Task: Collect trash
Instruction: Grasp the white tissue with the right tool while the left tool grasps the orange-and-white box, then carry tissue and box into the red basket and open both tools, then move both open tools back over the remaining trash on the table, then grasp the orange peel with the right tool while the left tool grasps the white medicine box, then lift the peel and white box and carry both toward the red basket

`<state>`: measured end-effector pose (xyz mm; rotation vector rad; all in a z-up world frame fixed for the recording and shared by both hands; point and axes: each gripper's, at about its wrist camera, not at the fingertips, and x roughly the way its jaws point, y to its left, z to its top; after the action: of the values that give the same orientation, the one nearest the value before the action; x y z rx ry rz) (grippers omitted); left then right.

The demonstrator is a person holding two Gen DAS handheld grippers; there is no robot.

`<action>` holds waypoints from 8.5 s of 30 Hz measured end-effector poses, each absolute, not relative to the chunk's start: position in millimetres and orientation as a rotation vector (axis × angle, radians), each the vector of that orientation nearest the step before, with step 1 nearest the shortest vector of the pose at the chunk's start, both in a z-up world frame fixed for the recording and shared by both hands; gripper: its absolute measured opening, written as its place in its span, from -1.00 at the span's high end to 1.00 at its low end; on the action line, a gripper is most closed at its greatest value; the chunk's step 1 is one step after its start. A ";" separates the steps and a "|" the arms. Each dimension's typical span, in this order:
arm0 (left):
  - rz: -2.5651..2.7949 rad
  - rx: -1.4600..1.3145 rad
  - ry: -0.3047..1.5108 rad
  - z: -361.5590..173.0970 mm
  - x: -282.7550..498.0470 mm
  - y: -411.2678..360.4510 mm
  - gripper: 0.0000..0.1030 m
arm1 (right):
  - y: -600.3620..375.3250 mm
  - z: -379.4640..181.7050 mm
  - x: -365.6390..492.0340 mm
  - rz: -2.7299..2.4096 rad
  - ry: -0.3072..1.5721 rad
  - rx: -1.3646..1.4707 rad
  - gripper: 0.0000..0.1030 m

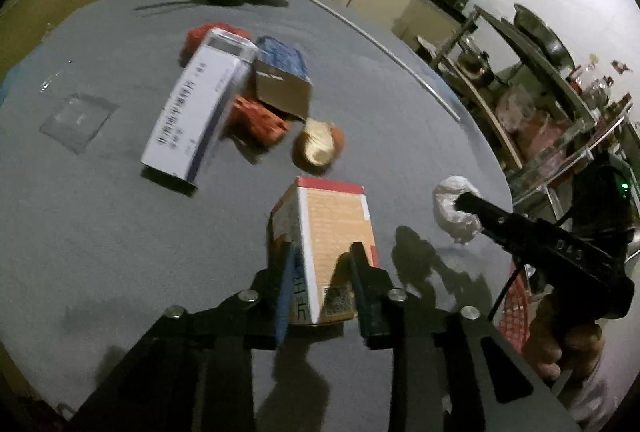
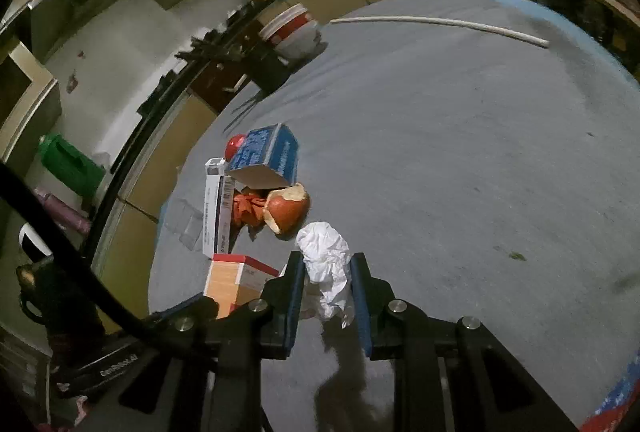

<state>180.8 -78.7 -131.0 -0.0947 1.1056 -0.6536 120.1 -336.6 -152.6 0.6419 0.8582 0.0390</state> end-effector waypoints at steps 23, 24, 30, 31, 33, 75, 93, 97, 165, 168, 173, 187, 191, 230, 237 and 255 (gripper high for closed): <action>-0.480 -0.019 1.115 -139.3 176.5 -108.2 0.03 | -393.0 -112.7 10.1 -0.062 0.700 0.675 0.51; -0.484 -0.019 1.115 -139.2 173.4 -109.0 0.03 | -396.4 -112.5 2.1 -0.071 0.694 0.678 0.51; -0.617 0.061 1.046 -109.9 131.8 -137.7 0.03 | -419.0 -113.8 -39.6 -0.142 0.670 0.704 0.51; -0.649 0.072 1.039 -105.6 125.6 -144.4 0.03 | -425.3 -114.5 -49.1 -0.164 0.665 0.712 0.51; -0.733 0.118 1.014 -96.9 106.7 -166.3 0.03 | -435.2 -115.7 -62.8 -0.198 0.660 0.723 0.51; -1.008 0.402 1.047 -101.5 1.1 -285.1 -0.17 | -502.9 -180.9 -197.9 -0.448 0.727 1.005 -0.13; -0.627 0.312 0.958 -90.8 50.6 -136.7 -0.22 | -448.8 -143.4 -150.9 -0.337 0.681 0.846 -0.26; -0.527 0.271 0.951 -90.6 66.0 -96.7 -0.22 | -429.8 -131.7 -138.3 -0.309 0.656 0.787 -0.26; -0.574 0.057 1.083 -154.5 299.3 -56.5 -0.03 | -289.4 -179.5 183.7 -0.077 0.925 0.349 0.38; -0.564 0.013 1.088 -155.9 299.4 -47.5 0.01 | -289.8 -177.1 176.9 -0.061 0.906 0.362 0.38; -0.518 -0.045 1.078 -146.7 273.8 -28.7 0.02 | -285.5 -165.6 161.6 -0.036 0.876 0.364 0.38; -0.443 0.068 0.959 -93.0 147.8 -30.6 0.01 | -277.3 -124.1 84.8 -0.003 0.776 0.336 0.38; -0.453 0.099 0.937 -82.4 124.4 -41.6 0.01 | -274.7 -114.8 57.5 -0.002 0.752 0.323 0.38; -0.457 0.353 0.788 -48.6 33.0 -130.3 0.01 | -318.3 -85.3 -63.2 -0.073 0.614 0.378 0.38; -0.442 0.359 0.791 -51.8 34.0 -132.3 0.01 | -314.2 -87.6 -60.8 -0.059 0.626 0.372 0.38; -0.453 0.371 0.810 -57.9 37.2 -137.2 0.00 | -317.2 -95.8 -58.9 -0.053 0.652 0.379 0.38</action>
<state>37.2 -137.2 -57.9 0.3706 0.8102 -0.4525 -58.9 -317.2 -95.8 0.3788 0.6517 -0.0526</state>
